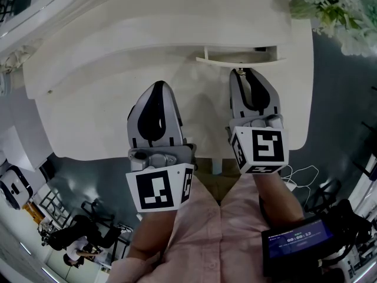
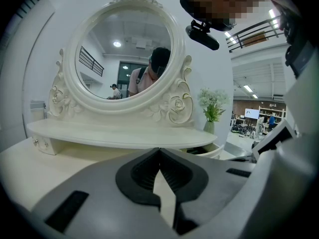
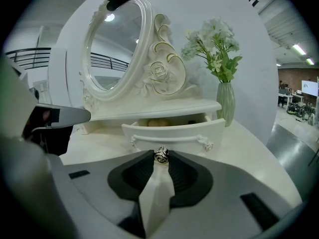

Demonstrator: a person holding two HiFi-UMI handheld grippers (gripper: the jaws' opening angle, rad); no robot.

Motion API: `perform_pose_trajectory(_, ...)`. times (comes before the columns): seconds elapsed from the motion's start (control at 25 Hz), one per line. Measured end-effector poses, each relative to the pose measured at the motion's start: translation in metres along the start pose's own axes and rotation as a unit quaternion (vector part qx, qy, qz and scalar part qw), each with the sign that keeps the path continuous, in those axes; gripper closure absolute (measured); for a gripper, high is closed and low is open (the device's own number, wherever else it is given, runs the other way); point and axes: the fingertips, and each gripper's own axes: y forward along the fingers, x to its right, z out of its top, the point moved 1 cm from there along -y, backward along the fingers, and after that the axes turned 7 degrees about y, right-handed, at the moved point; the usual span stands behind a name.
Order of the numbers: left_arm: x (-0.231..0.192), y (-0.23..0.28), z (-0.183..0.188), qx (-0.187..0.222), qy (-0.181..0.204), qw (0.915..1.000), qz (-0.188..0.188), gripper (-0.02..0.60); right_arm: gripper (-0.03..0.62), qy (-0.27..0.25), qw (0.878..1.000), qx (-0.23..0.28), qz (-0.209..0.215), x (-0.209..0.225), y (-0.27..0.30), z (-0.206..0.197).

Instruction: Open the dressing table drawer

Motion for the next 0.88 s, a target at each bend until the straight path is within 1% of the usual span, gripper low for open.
perform_pose_trajectory(0.88, 0.004, -0.012, -0.001, 0.003, 0.002, 1.0000, -0.002, 0.560, 0.493, -0.001, 1.000, -0.001, -0.002, -0.003, -0.012, -0.007)
